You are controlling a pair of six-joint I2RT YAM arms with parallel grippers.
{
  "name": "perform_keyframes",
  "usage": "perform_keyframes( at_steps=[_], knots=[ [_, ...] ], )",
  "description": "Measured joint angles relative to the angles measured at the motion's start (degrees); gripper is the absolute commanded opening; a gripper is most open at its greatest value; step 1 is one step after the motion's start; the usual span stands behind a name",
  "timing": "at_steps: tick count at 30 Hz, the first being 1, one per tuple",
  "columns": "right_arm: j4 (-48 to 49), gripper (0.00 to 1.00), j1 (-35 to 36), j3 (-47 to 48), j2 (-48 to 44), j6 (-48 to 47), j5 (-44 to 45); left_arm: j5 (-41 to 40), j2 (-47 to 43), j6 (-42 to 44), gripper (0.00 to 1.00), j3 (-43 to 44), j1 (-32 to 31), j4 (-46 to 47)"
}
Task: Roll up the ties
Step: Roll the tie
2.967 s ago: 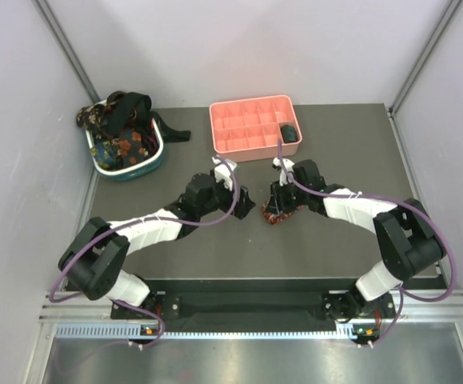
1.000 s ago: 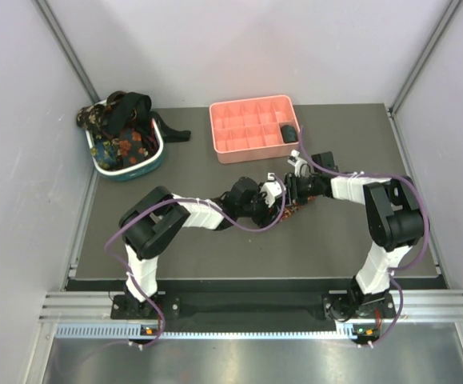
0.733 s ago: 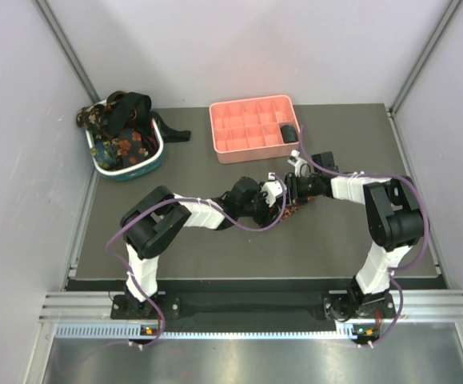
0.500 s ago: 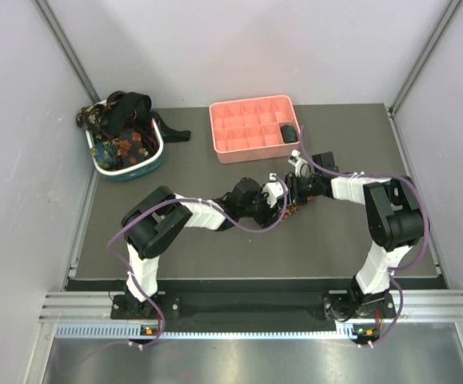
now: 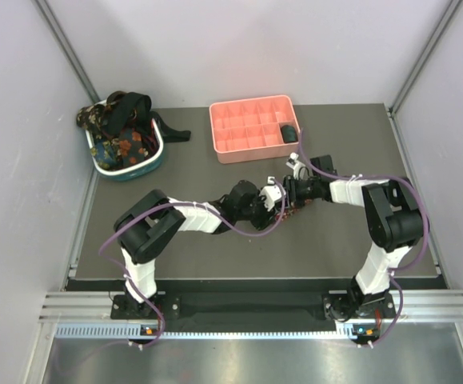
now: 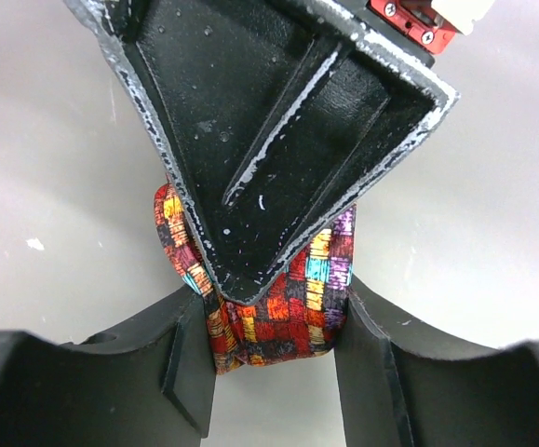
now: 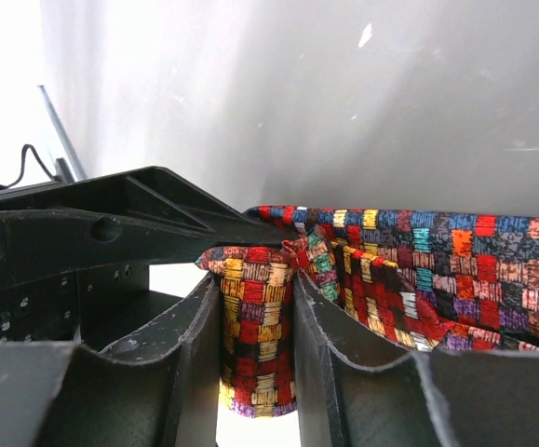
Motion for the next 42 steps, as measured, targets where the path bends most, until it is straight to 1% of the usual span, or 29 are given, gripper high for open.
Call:
perform_keyframes(
  at_steps=[4, 8, 10, 11, 13, 14, 15, 22, 24, 31, 34, 39, 42],
  knots=[
    [0.92, 0.24, 1.09, -0.81, -0.33, 1.14, -0.26, -0.02, -1.57, 0.02, 0.41, -0.50, -0.13, -2.67],
    [1.97, 0.27, 2.14, -1.18, -0.35, 1.99, -0.26, -0.37, -2.91, 0.00, 0.40, -1.25, -0.13, -4.61],
    [1.90, 0.32, 2.21, -1.14, -0.35, 2.05, -0.20, -0.42, -2.99, 0.02, 0.40, -1.22, -0.13, -4.92],
    [1.81, 0.37, 2.21, -1.11, -0.35, 2.05, -0.15, -0.44, -2.99, 0.02, 0.39, -1.22, -0.13, -4.96],
    [1.51, 0.43, 2.21, -1.03, -0.35, 1.97, 0.33, -0.57, -2.99, 0.02, 0.39, -1.18, -0.13, -5.11],
    [1.38, 0.48, 2.19, -1.01, -0.35, 1.97, 0.68, -0.63, -2.99, 0.02, 0.38, -1.03, -0.13, -5.40],
    [1.22, 0.49, 2.14, -0.98, -0.35, 1.95, 1.09, -0.74, -2.99, 0.00, 0.38, -0.70, -0.13, -6.01],
    [-0.94, 0.51, 1.75, 0.02, -0.48, 1.73, 2.47, -1.46, -2.93, 0.00, 0.37, 2.01, -0.13, -10.86],
    [-1.79, 0.54, 1.49, 0.17, -0.92, 1.60, 3.10, -1.53, -2.78, -0.02, 0.37, 2.62, -0.13, -11.56],
    [-5.40, 0.56, -0.52, 0.50, -3.15, 1.53, 5.42, -2.03, -2.32, 0.00, 0.36, 4.07, -0.20, -13.29],
    [-6.36, 0.52, -2.12, 0.50, -4.79, 1.51, 6.60, -2.21, -1.86, 0.00, 0.35, 4.46, -0.17, -13.75],
    [-6.67, 0.52, -3.32, 0.50, -6.03, 1.36, 8.31, -2.32, -1.77, 0.00, 0.35, 4.55, -0.17, -14.10],
    [-6.93, 0.49, -3.82, 0.37, -6.91, 1.33, 10.45, -2.36, -1.46, 0.00, 0.34, 5.31, -0.17, -15.30]
  ],
)
